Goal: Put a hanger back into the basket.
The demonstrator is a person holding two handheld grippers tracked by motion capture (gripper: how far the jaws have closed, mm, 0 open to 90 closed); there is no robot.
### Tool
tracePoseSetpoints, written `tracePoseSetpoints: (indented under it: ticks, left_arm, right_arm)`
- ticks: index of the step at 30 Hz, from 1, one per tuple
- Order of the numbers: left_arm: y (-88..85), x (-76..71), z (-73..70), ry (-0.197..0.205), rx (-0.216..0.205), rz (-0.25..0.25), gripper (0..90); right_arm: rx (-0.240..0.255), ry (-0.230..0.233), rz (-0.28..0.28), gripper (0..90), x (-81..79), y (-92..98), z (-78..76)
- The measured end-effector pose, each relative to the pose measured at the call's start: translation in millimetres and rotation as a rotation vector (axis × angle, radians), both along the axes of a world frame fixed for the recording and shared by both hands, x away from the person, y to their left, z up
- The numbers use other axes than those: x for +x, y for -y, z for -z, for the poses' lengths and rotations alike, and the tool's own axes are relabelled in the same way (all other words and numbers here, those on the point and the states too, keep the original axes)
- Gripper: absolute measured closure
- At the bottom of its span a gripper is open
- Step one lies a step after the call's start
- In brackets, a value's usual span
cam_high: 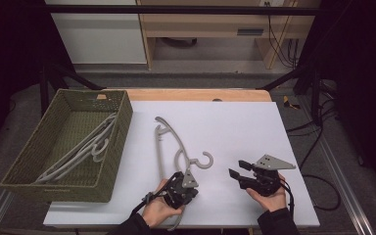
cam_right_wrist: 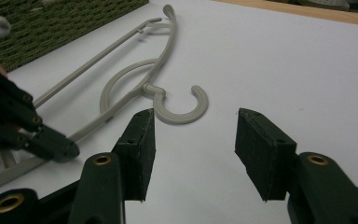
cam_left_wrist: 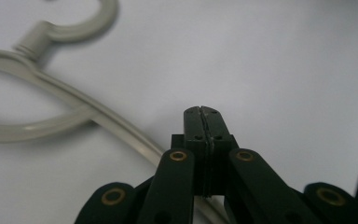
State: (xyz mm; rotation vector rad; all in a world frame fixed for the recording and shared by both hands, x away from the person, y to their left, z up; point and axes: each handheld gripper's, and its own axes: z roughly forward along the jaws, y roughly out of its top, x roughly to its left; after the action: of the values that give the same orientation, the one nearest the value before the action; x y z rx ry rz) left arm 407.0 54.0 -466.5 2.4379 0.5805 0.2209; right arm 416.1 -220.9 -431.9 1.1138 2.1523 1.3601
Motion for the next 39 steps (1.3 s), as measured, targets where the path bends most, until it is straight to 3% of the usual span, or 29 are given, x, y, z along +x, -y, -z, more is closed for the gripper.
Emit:
tracePoseSetpoints:
  ticks: [4,7,10,14,17,19,22,24,27,32,39]
  left_arm:
    - [-6.8,-7.2,-2.9,-0.012,0.030,0.006,90.0]
    - [-22.4,-10.9,-4.5,-0.020,0.050,-0.012,90.0]
    - [-47.5,-12.5,-4.8,-0.041,0.042,-0.063,90.0]
    - [-77.6,-13.7,-5.2,-0.034,0.049,-0.146,90.0]
    - [-90.8,-10.6,-9.1,-0.045,0.012,-0.183,90.0]
    - [-92.0,-7.6,-15.9,-0.023,-0.014,-0.209,86.8]
    - [-88.5,1.7,-24.0,0.024,0.003,-0.267,77.1]
    - [-85.3,10.6,-24.7,0.015,0.034,-0.300,67.0]
    - [-82.0,20.5,-20.2,-0.031,0.062,-0.323,57.2]
    - [-80.4,28.7,-10.9,-0.055,0.071,-0.358,54.7]
    - [-75.6,29.2,-7.7,-0.074,0.072,-0.384,62.5]
  right_arm:
    - [0.002,0.002,-0.004,47.9,-0.1,1.2,-0.3]
    - [-0.001,0.003,-0.002,47.9,-0.6,1.0,-0.4]
    - [0.003,0.002,-0.003,47.9,-0.8,1.2,-0.6]
    - [0.001,0.001,-0.002,47.9,-0.6,-0.3,0.0]
    - [0.002,-0.004,-0.001,47.9,-0.3,-1.1,0.3]
    - [-0.004,-0.002,0.000,47.9,0.2,-1.1,0.8]
    - [0.000,-0.004,0.001,47.6,0.4,-1.4,0.8]
    - [-0.001,-0.006,-0.002,47.4,0.3,-1.2,0.8]
    - [0.003,-0.009,0.001,47.2,0.1,-0.6,0.3]
    - [0.004,-0.012,-0.004,47.0,0.3,-0.2,0.2]
    - [0.007,-0.015,-0.003,46.7,0.6,-0.7,0.2]
